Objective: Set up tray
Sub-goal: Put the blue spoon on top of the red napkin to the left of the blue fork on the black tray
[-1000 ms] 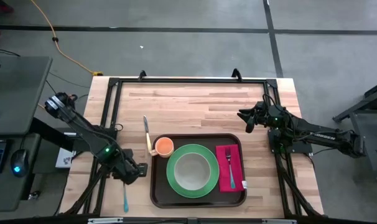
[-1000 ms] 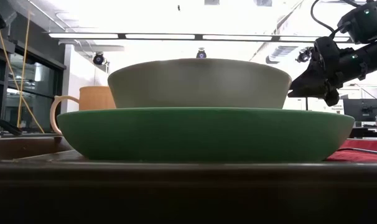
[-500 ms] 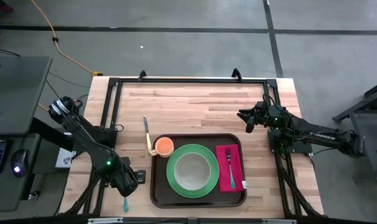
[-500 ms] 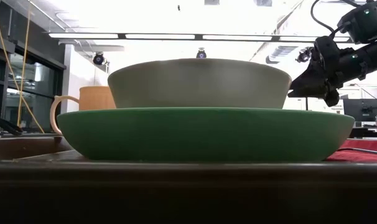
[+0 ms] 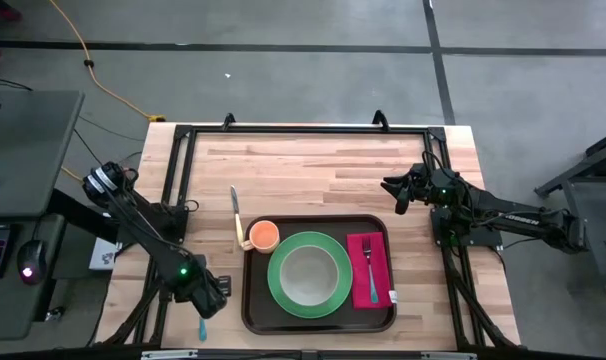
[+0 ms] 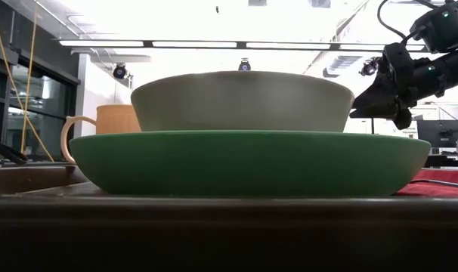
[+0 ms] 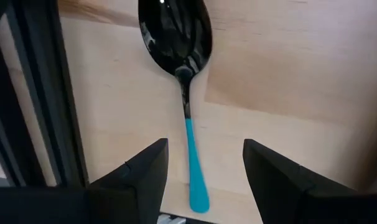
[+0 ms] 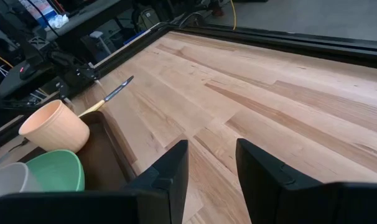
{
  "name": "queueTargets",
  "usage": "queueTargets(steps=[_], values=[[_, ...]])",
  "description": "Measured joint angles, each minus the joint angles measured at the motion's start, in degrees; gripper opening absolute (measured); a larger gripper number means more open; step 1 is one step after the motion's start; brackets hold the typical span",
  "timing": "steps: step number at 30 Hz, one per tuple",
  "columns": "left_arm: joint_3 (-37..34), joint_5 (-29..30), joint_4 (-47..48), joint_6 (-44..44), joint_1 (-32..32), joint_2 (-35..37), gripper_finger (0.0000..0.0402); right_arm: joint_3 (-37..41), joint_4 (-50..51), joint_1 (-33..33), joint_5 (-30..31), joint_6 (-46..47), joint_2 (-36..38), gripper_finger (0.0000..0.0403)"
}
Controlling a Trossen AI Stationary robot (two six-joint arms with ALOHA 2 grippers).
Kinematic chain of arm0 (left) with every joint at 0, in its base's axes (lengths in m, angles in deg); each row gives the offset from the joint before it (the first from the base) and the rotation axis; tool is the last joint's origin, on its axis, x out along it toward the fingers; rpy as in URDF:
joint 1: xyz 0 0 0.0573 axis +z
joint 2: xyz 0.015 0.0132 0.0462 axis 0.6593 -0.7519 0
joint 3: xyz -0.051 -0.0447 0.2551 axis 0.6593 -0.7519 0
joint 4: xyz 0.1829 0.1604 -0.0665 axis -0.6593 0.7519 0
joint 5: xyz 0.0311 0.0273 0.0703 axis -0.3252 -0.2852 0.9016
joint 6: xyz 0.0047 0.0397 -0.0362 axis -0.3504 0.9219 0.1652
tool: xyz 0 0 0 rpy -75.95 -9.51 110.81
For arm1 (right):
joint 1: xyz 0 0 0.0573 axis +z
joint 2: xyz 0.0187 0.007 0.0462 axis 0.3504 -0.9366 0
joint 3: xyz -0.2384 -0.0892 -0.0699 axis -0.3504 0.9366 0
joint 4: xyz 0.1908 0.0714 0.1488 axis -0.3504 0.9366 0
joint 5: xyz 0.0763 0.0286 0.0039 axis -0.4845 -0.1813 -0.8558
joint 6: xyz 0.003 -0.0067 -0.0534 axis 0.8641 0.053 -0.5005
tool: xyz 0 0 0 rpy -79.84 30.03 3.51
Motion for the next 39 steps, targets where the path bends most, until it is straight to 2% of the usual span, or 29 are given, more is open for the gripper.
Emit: queueTargets(steps=[10,39], values=[[-12.15,-0.61,-19.33,-0.41,0.02,0.26,0.0235,-0.02,-0.39,-0.02,-1.53,0.03,0.00,0.0112],[-12.54,-0.95,-18.06,2.64,0.00,0.09,0.0233,-0.02,-0.37,-0.04,-1.36,1.32,0.00,0.0112]])
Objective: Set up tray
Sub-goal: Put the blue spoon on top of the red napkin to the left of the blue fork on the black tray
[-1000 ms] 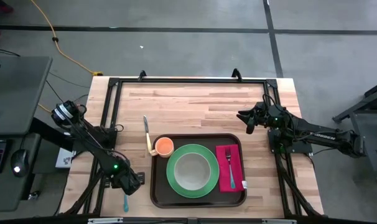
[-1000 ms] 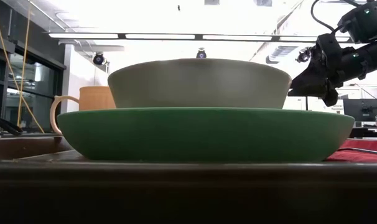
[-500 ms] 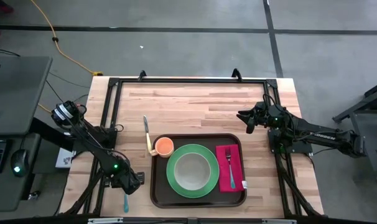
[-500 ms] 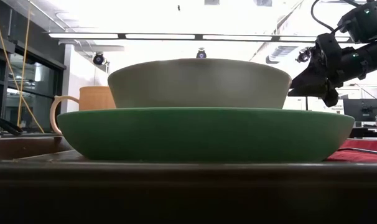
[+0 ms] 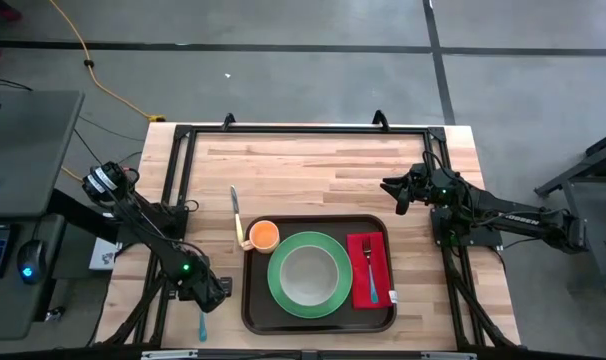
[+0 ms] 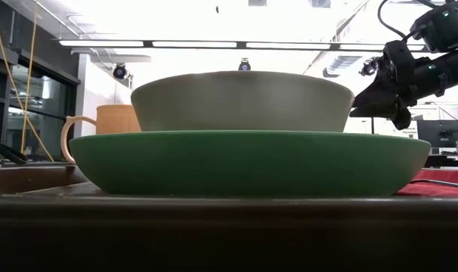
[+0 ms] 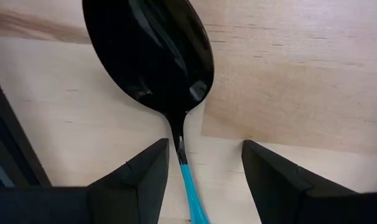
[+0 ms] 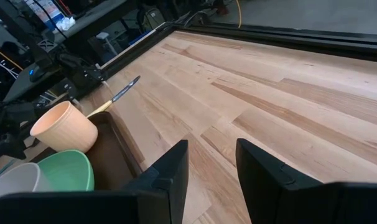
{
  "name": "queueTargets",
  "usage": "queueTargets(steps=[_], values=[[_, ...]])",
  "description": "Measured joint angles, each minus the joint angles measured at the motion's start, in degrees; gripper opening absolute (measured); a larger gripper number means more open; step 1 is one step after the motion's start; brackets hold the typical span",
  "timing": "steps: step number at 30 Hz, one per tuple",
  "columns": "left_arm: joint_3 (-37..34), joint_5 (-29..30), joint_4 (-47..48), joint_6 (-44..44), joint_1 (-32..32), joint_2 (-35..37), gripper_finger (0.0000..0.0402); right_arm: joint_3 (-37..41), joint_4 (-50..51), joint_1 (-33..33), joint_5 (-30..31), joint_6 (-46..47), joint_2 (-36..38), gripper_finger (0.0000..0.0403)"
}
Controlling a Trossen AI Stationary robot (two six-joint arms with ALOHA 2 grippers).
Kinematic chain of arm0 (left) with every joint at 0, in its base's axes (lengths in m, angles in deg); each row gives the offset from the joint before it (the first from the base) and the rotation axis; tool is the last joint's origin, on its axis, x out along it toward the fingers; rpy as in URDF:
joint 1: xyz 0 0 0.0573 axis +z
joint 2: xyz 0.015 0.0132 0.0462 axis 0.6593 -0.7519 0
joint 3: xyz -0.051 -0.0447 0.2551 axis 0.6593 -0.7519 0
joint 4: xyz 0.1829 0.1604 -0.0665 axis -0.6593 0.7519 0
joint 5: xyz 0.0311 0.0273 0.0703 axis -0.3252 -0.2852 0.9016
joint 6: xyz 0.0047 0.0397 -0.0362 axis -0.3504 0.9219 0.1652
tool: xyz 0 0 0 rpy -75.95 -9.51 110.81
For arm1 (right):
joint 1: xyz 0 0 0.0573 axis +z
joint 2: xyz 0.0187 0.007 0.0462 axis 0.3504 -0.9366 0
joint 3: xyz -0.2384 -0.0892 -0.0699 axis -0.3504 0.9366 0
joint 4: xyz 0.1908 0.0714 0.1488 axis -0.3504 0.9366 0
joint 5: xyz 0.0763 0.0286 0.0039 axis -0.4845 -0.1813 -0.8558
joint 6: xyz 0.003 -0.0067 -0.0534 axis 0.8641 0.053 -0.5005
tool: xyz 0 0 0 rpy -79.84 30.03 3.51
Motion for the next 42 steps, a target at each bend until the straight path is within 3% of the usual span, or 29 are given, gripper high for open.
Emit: queueTargets(steps=[12,42], values=[[0.07,0.44,0.20,1.12,0.00,-0.39,0.0221,0.00,0.00,0.00,0.00,-0.20,0.00,0.0112],[0.00,1.61,3.07,1.40,0.02,-0.50,0.0084,0.00,-0.02,-0.02,0.04,-0.04,0.00,0.0112]])
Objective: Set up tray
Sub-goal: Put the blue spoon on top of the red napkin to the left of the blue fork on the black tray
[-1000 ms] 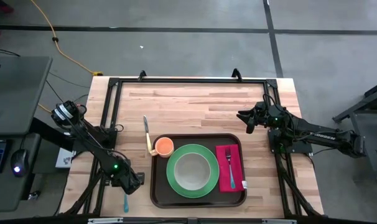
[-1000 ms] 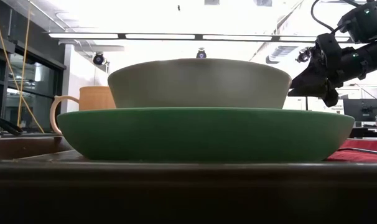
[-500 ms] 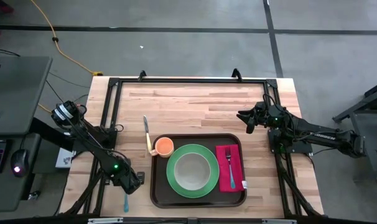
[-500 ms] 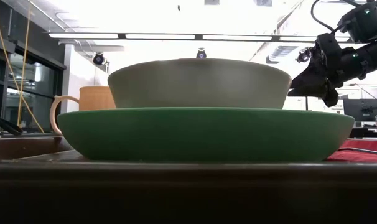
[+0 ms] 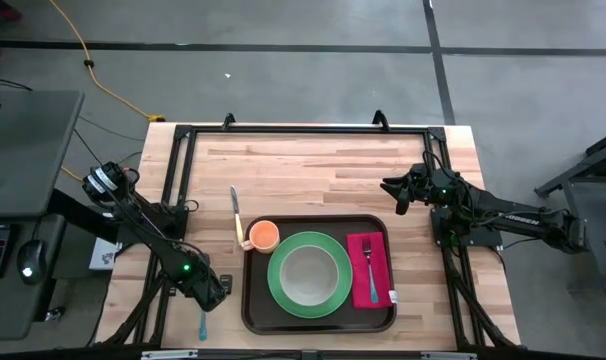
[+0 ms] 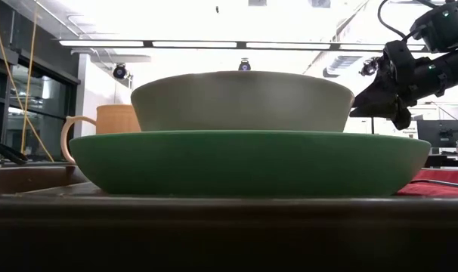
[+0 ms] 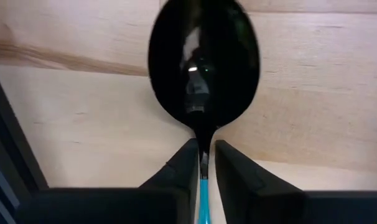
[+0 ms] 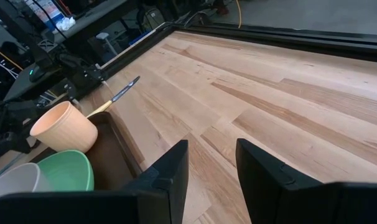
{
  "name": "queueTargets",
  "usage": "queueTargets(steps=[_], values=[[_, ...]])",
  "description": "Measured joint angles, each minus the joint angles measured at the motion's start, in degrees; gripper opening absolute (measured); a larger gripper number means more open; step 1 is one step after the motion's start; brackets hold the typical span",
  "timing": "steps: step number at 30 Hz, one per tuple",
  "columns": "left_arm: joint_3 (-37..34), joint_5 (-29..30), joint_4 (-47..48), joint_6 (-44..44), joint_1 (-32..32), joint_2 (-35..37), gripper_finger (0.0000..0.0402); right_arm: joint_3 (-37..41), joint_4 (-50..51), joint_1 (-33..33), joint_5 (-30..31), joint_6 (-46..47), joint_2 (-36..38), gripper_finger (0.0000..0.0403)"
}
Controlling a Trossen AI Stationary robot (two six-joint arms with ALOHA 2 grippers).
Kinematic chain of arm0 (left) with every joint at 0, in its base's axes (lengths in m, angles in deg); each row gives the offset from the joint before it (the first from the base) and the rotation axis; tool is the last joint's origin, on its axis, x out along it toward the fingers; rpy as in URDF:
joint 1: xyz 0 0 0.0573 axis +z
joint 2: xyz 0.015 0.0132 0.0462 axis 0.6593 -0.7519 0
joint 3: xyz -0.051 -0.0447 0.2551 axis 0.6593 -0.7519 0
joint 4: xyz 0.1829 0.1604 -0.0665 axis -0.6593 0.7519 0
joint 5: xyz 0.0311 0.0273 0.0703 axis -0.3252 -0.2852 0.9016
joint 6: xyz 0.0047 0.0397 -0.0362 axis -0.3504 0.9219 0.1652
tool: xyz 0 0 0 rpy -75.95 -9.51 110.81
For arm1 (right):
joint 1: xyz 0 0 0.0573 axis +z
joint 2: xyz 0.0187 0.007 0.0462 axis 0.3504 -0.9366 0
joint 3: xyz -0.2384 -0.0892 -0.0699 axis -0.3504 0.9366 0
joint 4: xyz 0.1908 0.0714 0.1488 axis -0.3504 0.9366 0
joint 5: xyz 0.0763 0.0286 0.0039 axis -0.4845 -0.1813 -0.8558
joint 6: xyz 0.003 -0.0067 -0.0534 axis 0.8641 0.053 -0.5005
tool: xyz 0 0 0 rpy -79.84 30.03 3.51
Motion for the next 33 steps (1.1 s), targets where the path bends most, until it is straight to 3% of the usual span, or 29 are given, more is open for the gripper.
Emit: queueTargets(steps=[10,33], values=[[0.00,0.87,0.46,-0.10,0.00,0.02,0.0033,0.00,0.00,0.00,-0.02,0.04,0.00,0.0112],[-0.41,3.74,1.04,-2.04,0.00,2.64,0.0030,0.00,-0.02,0.00,-0.02,0.04,0.00,0.0112]])
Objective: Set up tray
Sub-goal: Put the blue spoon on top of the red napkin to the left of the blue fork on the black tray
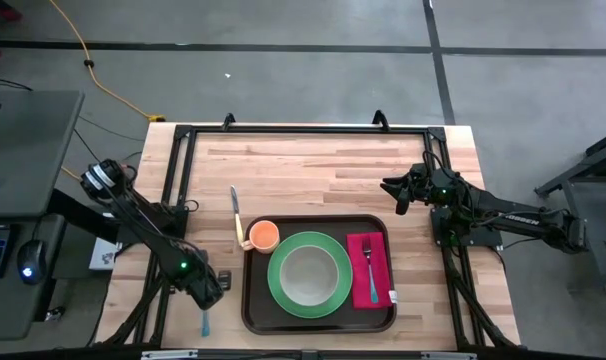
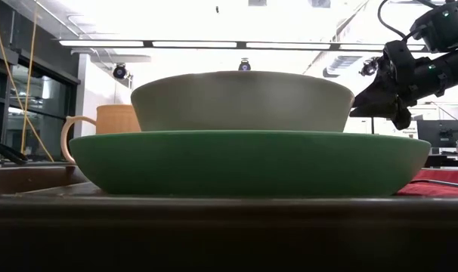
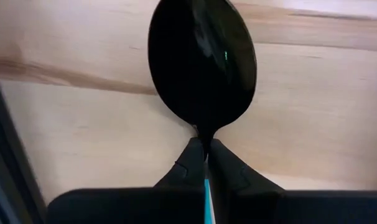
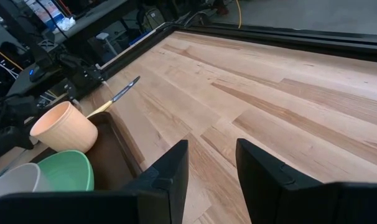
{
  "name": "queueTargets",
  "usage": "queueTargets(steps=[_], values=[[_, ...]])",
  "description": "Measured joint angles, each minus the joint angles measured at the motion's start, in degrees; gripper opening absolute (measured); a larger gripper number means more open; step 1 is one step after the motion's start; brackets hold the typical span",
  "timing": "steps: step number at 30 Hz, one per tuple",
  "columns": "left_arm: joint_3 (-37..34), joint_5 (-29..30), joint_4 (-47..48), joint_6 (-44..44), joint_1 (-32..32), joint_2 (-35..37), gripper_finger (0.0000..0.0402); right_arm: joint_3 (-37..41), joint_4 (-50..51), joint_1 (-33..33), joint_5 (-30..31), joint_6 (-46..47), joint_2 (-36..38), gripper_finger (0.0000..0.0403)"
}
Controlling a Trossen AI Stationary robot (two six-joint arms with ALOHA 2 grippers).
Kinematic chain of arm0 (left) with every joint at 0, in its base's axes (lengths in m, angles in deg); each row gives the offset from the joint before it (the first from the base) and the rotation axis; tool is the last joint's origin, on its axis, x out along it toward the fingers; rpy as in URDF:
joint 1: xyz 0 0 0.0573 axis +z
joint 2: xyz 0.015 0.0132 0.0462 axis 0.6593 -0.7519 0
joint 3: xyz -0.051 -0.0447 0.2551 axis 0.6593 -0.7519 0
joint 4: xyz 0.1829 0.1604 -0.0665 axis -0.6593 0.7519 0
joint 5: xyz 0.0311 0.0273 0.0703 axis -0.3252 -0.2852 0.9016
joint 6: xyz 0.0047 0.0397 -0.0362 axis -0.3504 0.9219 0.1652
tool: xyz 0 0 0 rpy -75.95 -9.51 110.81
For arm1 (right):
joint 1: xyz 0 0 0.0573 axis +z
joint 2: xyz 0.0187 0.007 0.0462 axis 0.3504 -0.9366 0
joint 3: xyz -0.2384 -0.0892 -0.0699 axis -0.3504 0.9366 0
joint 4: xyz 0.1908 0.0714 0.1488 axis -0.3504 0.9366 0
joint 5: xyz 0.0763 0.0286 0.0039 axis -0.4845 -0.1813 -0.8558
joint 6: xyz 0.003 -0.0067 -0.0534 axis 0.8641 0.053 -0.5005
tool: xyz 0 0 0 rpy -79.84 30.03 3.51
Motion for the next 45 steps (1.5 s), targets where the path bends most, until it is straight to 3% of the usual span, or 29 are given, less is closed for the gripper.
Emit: queueTargets(steps=[12,34,45], values=[[0.17,2.32,1.22,-0.97,0.25,5.58,0.0028,0.00,-0.04,0.00,0.00,0.00,0.00,0.0112],[0.33,7.92,12.06,5.70,11.15,21.26,0.0035,0.00,-0.58,0.02,2.31,0.00,0.02,0.0112],[0.41,8.16,12.56,15.16,19.96,27.77,0.0036,0.00,-0.68,0.02,3.52,0.20,0.02,0.0112]])
